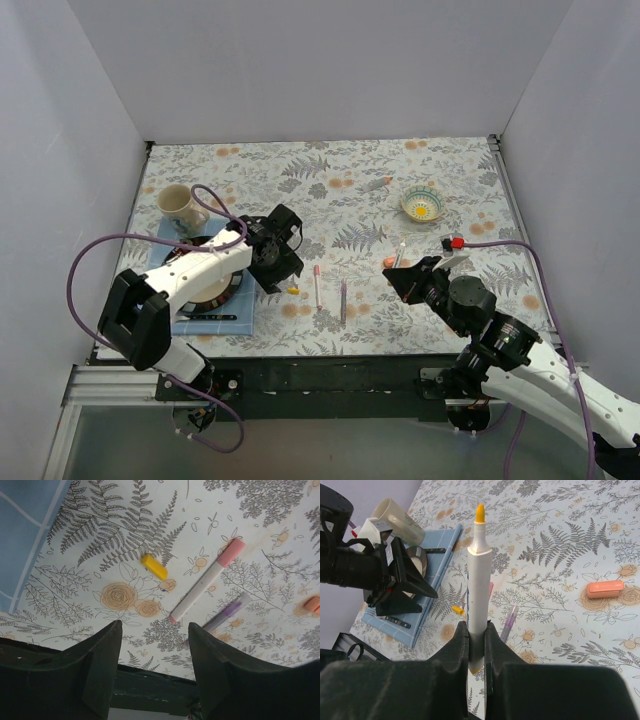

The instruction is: Insert the pens into the pen caps

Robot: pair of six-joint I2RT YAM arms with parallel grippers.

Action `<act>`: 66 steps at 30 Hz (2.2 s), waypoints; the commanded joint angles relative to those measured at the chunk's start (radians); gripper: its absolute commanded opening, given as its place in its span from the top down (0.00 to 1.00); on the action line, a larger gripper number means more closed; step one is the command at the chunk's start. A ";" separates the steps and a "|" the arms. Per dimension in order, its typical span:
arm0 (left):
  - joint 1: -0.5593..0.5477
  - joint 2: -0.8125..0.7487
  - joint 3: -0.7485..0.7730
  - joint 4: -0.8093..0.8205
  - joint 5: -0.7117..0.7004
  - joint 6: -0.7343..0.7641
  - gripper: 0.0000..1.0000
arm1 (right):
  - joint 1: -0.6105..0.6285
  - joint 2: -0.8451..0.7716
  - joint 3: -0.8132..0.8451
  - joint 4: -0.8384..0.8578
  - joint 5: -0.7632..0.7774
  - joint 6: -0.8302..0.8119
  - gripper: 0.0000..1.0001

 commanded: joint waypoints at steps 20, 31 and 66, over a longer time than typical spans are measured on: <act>0.051 0.168 -0.048 0.112 0.106 -0.792 0.47 | 0.001 -0.032 -0.018 0.020 0.003 0.002 0.99; 0.060 0.227 -0.070 0.138 0.110 -0.775 0.54 | 0.001 -0.049 -0.023 0.008 0.018 -0.007 0.99; 0.057 0.162 -0.101 0.226 0.045 -0.481 1.00 | 0.002 0.060 -0.046 0.098 -0.141 -0.024 0.99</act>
